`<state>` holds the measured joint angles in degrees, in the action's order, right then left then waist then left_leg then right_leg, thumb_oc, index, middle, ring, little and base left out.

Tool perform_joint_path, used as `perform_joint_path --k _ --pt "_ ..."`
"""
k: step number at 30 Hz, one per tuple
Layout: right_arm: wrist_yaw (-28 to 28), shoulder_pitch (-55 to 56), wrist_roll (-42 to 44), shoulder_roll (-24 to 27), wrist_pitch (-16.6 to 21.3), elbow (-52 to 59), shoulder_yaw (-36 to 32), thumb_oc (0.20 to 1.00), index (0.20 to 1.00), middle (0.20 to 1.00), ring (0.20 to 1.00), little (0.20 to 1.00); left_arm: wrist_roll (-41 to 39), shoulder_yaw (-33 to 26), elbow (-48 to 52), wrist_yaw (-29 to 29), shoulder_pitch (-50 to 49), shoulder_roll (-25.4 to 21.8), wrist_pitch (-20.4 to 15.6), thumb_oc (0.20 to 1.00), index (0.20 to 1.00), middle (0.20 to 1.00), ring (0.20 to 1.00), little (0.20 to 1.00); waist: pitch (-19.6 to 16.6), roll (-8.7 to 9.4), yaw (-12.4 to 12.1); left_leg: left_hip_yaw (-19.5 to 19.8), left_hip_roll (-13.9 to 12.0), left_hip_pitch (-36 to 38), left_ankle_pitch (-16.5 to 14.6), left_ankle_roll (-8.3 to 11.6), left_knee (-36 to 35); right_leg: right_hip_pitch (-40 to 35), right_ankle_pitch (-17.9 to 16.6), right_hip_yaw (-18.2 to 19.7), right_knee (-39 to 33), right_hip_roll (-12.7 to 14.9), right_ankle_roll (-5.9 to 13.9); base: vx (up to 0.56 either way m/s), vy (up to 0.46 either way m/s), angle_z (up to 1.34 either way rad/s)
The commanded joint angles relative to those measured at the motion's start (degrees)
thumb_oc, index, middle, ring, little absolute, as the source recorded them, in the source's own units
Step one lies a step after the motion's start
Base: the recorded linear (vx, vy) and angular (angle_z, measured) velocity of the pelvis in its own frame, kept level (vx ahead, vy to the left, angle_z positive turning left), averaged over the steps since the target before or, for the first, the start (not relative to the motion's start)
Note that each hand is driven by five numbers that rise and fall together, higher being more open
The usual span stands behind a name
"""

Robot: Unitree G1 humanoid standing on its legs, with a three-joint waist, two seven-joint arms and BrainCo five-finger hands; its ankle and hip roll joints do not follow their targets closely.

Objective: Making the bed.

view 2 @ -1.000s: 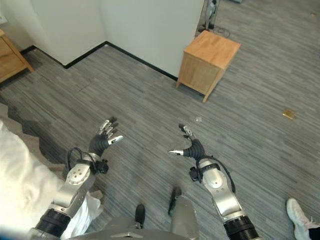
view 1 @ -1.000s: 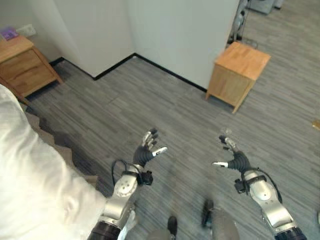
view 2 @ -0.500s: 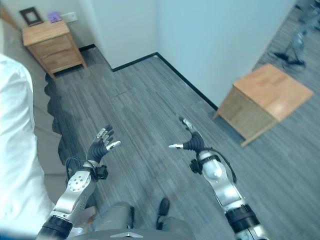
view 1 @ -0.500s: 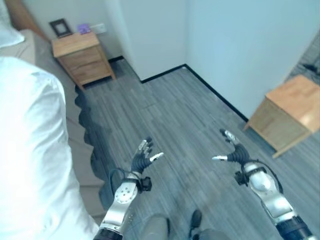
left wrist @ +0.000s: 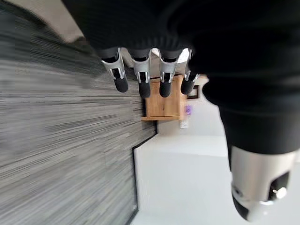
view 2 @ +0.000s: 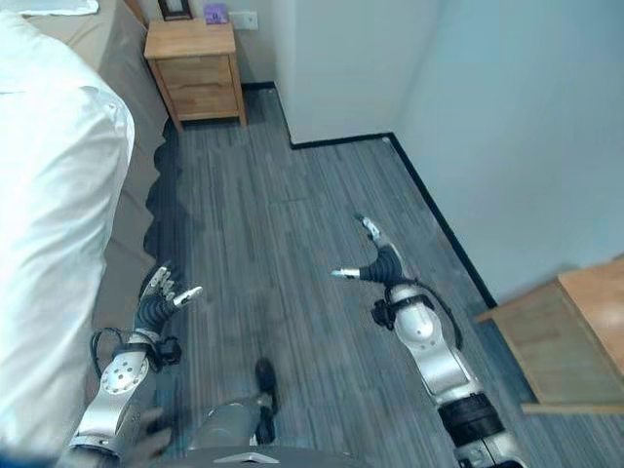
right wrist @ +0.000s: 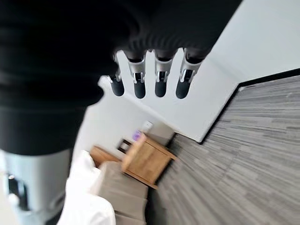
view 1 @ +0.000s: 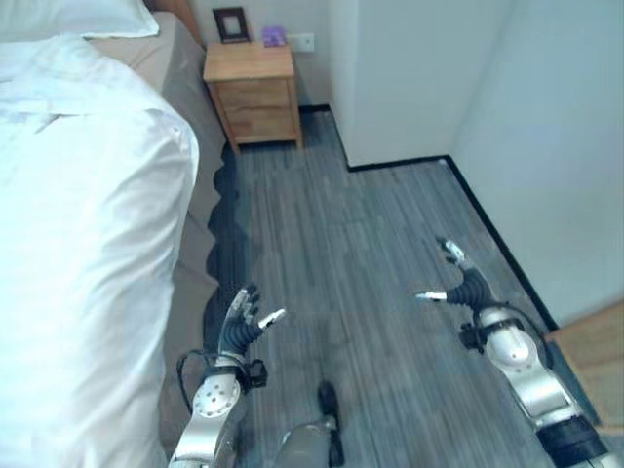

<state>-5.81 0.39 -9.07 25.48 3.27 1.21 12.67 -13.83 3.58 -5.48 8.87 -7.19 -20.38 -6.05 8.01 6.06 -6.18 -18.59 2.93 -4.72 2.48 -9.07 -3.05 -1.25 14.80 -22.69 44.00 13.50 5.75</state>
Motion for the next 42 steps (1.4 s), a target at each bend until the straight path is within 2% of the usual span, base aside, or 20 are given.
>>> perform_joint_path --k 1,4,9,13,16,18,20,22,25,26,28,29,30,31,32,34,36,39,41,42 --pt "-2.69 -3.89 -4.05 0.27 3.17 0.79 -6.19 1.0 1.0 1.0 1.0 1.0 5.76 -2.47 6.36 3.63 4.74 -5.76 -4.45 1.0 1.0 1.0 1.0 1.0 1.51 -1.76 1.22 4.17 -3.75 3.53 -4.28 4.67 -1.95 2.82 -19.23 7.29 -17.37 0.15 4.28 0.38 0.071 0.76" --pt "-4.98 -2.63 -10.1 2.92 3.36 1.09 -8.92 1.0 1.0 1.0 1.0 1.0 6.45 -3.8 8.31 4.05 5.56 -6.13 -6.03 1.0 1.0 1.0 1.0 1.0 2.41 -3.05 4.01 7.03 -4.5 7.29 -6.92 6.0 -1.95 7.39 -13.98 6.16 -25.33 -1.7 2.6 0.44 -0.042 1.33" --pt "-6.1 -2.37 -11.42 3.91 2.49 -0.12 -10.52 1.0 1.0 1.0 1.0 1.0 6.34 -4.96 7.93 4.12 7.18 -6.08 -6.77 1.0 1.0 1.0 1.0 1.0 2.19 -2.92 7.13 10.75 -6.05 14.02 -11.44 9.09 -1.95 13.59 -20.78 9.16 -49.0 -4.5 4.72 0.58 -0.157 0.65" --pt "-4.44 -1.92 -12.85 4.78 2.34 0.62 -9.63 1.0 1.0 1.0 1.0 1.0 7.45 -4.67 5.83 3.79 7.24 -5.42 -6.79 1.0 1.0 1.0 1.0 1.0 0.95 -2.8 8.72 13.7 -8.14 21.52 -16.2 10.46 -1.95 14.43 -21.89 12.21 -48.91 -4.13 5.5 0.59 -0.199 0.85" --pt "-3.52 -2.32 -12.41 5.06 2.61 -0.08 -8.11 1.0 1.0 1.0 1.0 1.0 6.49 -4.54 5.47 3.17 5.04 -3.53 -6.4 1.0 1.0 1.0 1.0 1.0 0.06 -4.14 9.2 14.08 -11.69 20.16 -11.75 12.35 12.05 9.21 -21.94 13.06 -48.13 -6.49 3.12 0.56 -0.266 0.65" --pt "-3.31 -2.77 -11.92 5.55 2.97 -0.5 -6.73 1.0 1.0 1.0 1.0 1.0 4.38 -4.68 6.01 2.18 3.65 -2.43 -5.71 1.0 1.0 1.0 1.0 1.0 0.61 -3.8 8.25 15.78 -13.51 11.01 -3.36 12.68 32.68 4.66 -19.81 12.36 -48.84 -8.41 -0.94 0.41 -0.375 -0.05" --pt "-3.71 -3.88 -9.71 6.02 3.34 -0.22 -6.26 1.0 1.0 1.0 1.0 1.0 3.14 -4.09 6.29 1.6 3.04 -2.17 -5.59 1.0 1.0 1.0 1.0 1.0 2.59 -2.22 6.09 17.01 -12.62 2.36 -2.76 10.77 45.95 0.6 -17.16 12.34 -49.0 -9.16 -3.58 0.34 -0.311 -0.37" --pt "-3.41 -4.32 -9.51 6.2 3.19 -0.05 -6.23 1.0 1.0 1.0 1.0 1.0 2.6 -4.18 6.29 1.45 2.9 -2.07 -5.58 1.0 1.0 1.0 1.0 1.0 3.13 -1.73 5.41 16.19 -11.94 -0.81 -4.35 10.12 47.8 -0.29 -16.28 12.31 -49.0 -9.02 -3.67 0.3 -0.104 -0.38" --pt "-3.4 -4.35 -9.39 7.46 3.98 0.52 -6.2 1.0 1.0 1.0 1.0 1.0 2.85 -3.16 7.87 0.52 1.67 -0.94 -6.18 1.0 1.0 1.0 1.0 1.0 3.43 -1.81 2.87 8.02 -8.04 -5.86 -8.46 8.85 26.48 -5.08 -11.77 12.32 -49.0 -8.78 -2.15 0.6 0.071 -0.42" --pt "-3.41 -4.36 -9.38 7.48 4.01 0.51 -6.21 1.0 1.0 1.0 1.0 1.0 2.86 -3.15 7.88 0.52 1.68 -0.92 -6.18 1.0 1.0 1.0 1.0 1.0 3.35 -1.56 2.85 7.82 -7.69 -5.67 -7.86 8.71 25.69 -4.9 -11.92 12.35 -49.0 -8.46 -2.1 0.32 0.069 -0.16" --pt "-3.8 -3.81 -9.72 7.72 4.25 0.59 -6.65 1.0 1.0 1.0 1.0 1.0 3.46 -2.79 8.1 0.61 1.74 -1.41 -6.23 1.0 1.0 1.0 1.0 1.0 2.73 -2.9 3.93 -2.28 -8.61 -6.81 -4.8 9.94 16.32 -8.42 -7.83 10.63 -49.0 -10.33 -2.15 0.36 0.065 0.15" --pt "-3.84 -3.75 -9.78 7.81 4.31 0.53 -6.64 1.0 1.0 1.0 1.0 1.0 3.47 -2.74 8.15 0.65 1.68 -1.31 -6.17 1.0 1.0 1.0 1.0 1.0 2.61 -2.8 3.92 -2.39 -8.27 -6.2 -5.0 10.16 15.55 -8.65 -7.33 10.7 -49.0 -10.15 -2.15 0.41 0.075 0.53" --pt "-4.08 -3.52 -10.65 8.19 4.13 0.44 -7.1 1.0 1.0 1.0 1.0 1.0 3.51 -2.49 8.53 0.65 2.41 -1.98 -6.11 1.0 1.0 1.0 1.0 1.0 2.06 -3.33 5.53 -12.36 -10.68 -5.84 -2.76 9.95 11.71 -10.39 -6.31 8.08 -49.0 -11.47 -2.38 0.24 0.047 0.66" --pt "-4.14 -3.5 -10.77 8.19 4.14 0.36 -7.03 1.0 1.0 1.0 1.0 1.0 3.48 -2.46 8.56 0.67 2.36 -1.95 -6.02 1.0 1.0 1.0 1.0 1.0 2.18 -3.17 5.39 -12.63 -10.05 -4.81 -2.4 9.99 10.27 -10.74 -6.11 8.26 -49.0 -11.18 -2.25 0.66 0.234 1.03" --pt "-2.66 -3.05 -13.28 7.81 4.08 0.78 -6.4 1.0 1.0 1.0 1.0 1.0 4.69 -2.83 9.48 0.5 1.56 -2.52 -5.56 1.0 1.0 1.0 1.0 1.0 0.27 -2.52 4.49 -11.77 -5.95 -0.63 -3.92 6.18 4.69 -11.48 -7.88 5.51 -40.69 -10.47 0.32 0.48 0.208 0.82" --pt "-2.29 -3.06 -13.75 7.21 4.16 0.63 -6.08 1.0 1.0 1.0 1.0 1.0 4.85 -2.72 9.22 0.87 1.77 -2.84 -5.69 1.0 1.0 1.0 1.0 1.0 0.43 -1.97 4.56 -11.0 -4.4 1.35 -4.67 4.95 3.15 -9.37 -9.1 3.98 -32.62 -8.53 3.35 0.44 0.215 0.53" --pt "-1.8 -5.19 -14.57 5.72 3.81 -0.38 -3.9 1.0 1.0 1.0 1.0 1.0 5.53 -2.68 8.45 2.46 2.76 -3.55 -5.72 1.0 1.0 1.0 1.0 1.0 1.13 -1.45 4.77 -9.85 -2.58 4.5 -6.87 2.65 2.54 -4.73 -16.4 2.77 -19.48 -3.27 8.12 0.39 0.195 0.56" --pt "-2.19 -6.87 -14.37 4.44 4.01 -0.13 -2.66 1.0 1.0 1.0 1.0 1.0 6.02 -4.04 8.11 3.98 3.75 -4.94 -5.58 1.0 1.0 1.0 1.0 1.0 1.84 -2.33 5.43 -6.47 -2.21 10.01 -8.19 1.47 -0.66 2.09 -18.77 3.77 -6.89 0.22 8.12 0.35 0.113 0.75" --pt "-2.53 -7.17 -14.06 4.23 4.02 -0.31 -2.43 1.0 1.0 1.0 1.0 1.0 5.67 -4.6 8.01 4.3 3.92 -5.09 -5.75 1.0 1.0 1.0 1.0 1.0 1.95 -2.33 5.8 -5.16 -2.27 11.04 -8.34 1.75 -1.49 2.96 -17.55 3.0 -7.8 1.78 7.29 0.22 -0.044 0.92" --pt "-2.9 -7.42 -13.21 3.84 4.05 -0.02 -2.47 1.0 1.0 1.0 1.0 1.0 5.14 -5.43 8.07 4.5 3.83 -5.47 -6.16 1.0 1.0 1.0 1.0 1.0 2.26 -2.52 6.13 -3.34 -3.35 11.17 -7.27 2.97 -1.62 4.77 -16.42 2.95 -14.97 1.97 4.11 0.24 -0.193 1.8"
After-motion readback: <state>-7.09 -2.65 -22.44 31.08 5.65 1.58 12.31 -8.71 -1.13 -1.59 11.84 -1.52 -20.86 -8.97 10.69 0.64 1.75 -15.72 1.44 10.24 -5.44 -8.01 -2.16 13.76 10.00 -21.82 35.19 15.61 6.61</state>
